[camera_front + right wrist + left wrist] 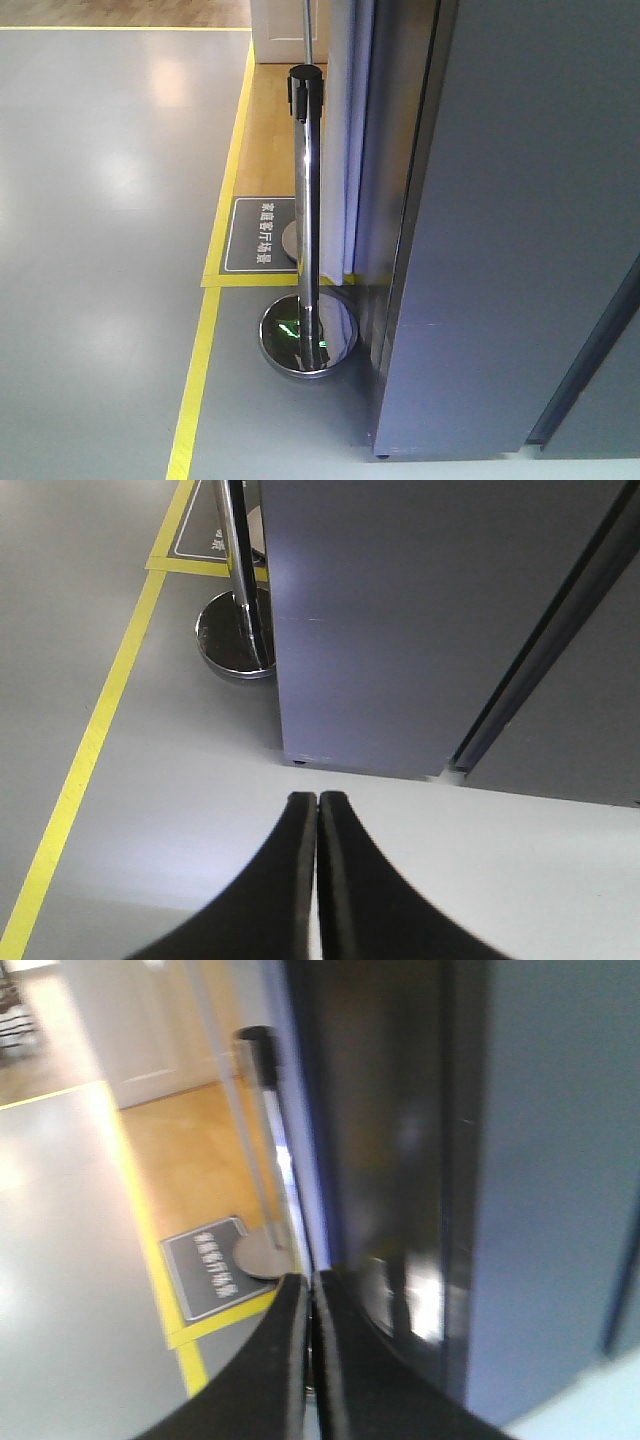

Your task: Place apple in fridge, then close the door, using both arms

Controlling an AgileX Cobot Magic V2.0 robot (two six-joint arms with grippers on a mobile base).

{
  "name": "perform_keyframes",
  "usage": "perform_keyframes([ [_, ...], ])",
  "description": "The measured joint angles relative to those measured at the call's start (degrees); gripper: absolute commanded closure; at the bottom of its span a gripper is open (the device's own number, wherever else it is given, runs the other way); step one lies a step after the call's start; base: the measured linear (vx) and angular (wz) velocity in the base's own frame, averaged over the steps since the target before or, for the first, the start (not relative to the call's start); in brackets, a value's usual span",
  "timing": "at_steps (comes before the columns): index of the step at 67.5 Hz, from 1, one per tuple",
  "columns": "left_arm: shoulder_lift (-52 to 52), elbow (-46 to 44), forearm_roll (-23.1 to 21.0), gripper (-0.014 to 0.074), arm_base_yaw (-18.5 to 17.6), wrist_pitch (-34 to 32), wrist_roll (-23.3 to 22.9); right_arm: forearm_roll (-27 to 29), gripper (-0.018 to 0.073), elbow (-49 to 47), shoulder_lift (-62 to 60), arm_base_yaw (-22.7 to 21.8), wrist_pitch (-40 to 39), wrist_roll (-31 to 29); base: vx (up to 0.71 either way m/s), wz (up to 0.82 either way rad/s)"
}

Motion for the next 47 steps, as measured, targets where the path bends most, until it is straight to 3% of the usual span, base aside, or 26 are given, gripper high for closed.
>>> perform_keyframes([
  [8,-6.5,6.6,-3.1,0.0602,7.7,-4.8,0.1,0.0,0.0561,0.0,0.0,0.0,0.0,0.0,0.00,0.00],
  [20,-15.0,16.9,-6.6,0.0602,15.8,-12.9,0.1,0.0,0.0561,0.0,0.0,0.0,0.0,0.0,0.00,0.00],
  [37,-18.0,26.7,-7.3,0.0602,18.5,-24.2,0.0,0.0,0.0561,0.0,0.0,0.0,0.1,0.0,0.00,0.00],
  [47,-18.0,26.7,-7.2,0.0602,18.5,-25.3,0.0,0.0,0.0561,0.0,0.0,0.0,0.2,0.0,0.00,0.00],
])
